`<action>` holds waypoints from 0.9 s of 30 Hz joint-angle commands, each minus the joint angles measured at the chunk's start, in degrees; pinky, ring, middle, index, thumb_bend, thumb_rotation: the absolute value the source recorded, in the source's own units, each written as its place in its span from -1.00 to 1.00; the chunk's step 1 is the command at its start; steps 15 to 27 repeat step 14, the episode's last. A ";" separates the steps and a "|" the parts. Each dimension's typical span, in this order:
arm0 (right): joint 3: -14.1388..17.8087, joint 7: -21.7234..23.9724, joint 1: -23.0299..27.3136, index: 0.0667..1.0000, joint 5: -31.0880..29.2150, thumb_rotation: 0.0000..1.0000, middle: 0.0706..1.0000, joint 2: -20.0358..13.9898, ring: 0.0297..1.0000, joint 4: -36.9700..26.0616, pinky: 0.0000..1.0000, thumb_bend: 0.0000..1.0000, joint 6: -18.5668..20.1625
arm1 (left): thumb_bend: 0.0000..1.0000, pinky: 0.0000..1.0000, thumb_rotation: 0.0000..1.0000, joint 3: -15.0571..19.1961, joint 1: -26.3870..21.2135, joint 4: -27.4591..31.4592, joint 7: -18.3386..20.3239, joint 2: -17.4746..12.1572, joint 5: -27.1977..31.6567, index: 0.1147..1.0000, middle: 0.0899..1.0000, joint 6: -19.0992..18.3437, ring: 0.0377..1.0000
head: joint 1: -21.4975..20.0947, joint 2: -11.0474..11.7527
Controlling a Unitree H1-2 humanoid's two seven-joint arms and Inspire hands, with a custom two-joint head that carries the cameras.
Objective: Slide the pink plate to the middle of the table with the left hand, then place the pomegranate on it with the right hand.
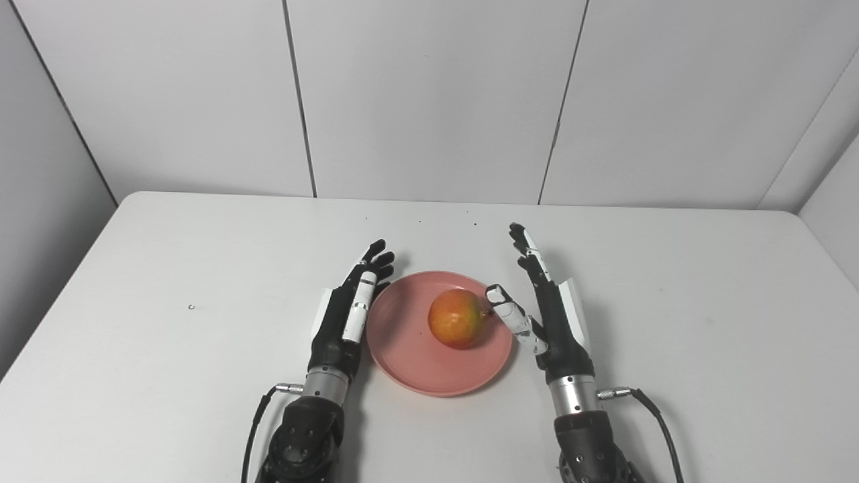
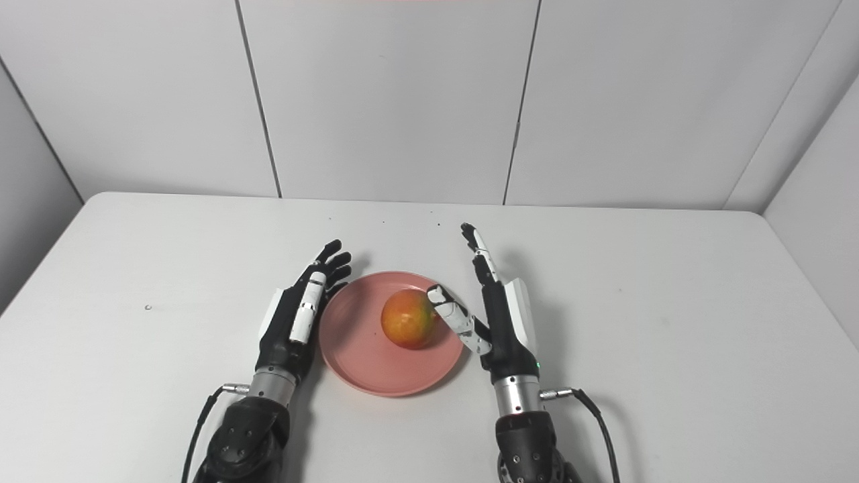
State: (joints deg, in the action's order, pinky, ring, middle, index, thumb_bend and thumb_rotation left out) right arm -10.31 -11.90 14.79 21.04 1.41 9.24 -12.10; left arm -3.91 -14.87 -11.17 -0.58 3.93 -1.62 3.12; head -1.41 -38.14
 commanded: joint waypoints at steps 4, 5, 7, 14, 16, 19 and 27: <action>1.79 1.66 0.85 0.88 -4.34 1.00 0.88 1.31 0.89 -0.93 0.83 0.27 1.24 | -0.45 0.76 1.00 0.16 -1.32 1.31 -2.03 0.53 -2.17 0.75 0.79 0.07 0.80 | -0.03 -0.05; 2.10 1.98 0.76 0.88 -5.22 1.00 0.88 1.51 0.89 -0.80 0.82 0.28 1.45 | -0.45 0.78 1.00 0.16 -1.28 1.62 -2.20 0.54 -2.39 0.76 0.80 -0.43 0.82 | -0.05 -0.11; 2.77 2.34 0.62 0.88 -6.84 1.00 0.89 2.02 0.89 -0.39 0.82 0.29 1.45 | -0.45 0.81 1.00 0.21 -1.28 2.02 -2.23 0.52 -2.58 0.77 0.81 -1.09 0.84 | -0.07 -0.08; 5.07 4.35 0.86 0.88 -14.12 1.00 0.89 3.61 0.87 2.35 0.84 0.31 -0.68 | -0.45 0.90 1.00 0.41 -1.66 1.31 -3.22 0.40 -3.95 0.83 0.88 -0.19 0.91 | -0.17 -0.26; 5.07 4.35 0.86 0.88 -14.12 1.00 0.89 3.61 0.87 2.35 0.84 0.31 -0.68 | -0.45 0.90 1.00 0.41 -1.66 1.31 -3.22 0.40 -3.95 0.83 0.88 -0.19 0.91 | -0.17 -0.26; 5.07 4.35 0.86 0.88 -14.12 1.00 0.89 3.61 0.87 2.35 0.84 0.31 -0.68 | -0.45 0.90 1.00 0.41 -1.66 1.31 -3.22 0.40 -3.95 0.83 0.88 -0.19 0.91 | -0.17 -0.26; 5.07 4.35 0.86 0.88 -14.12 1.00 0.89 3.61 0.87 2.35 0.84 0.31 -0.68 | -0.45 0.90 1.00 0.41 -1.66 1.31 -3.22 0.40 -3.95 0.83 0.88 -0.19 0.91 | -0.17 -0.26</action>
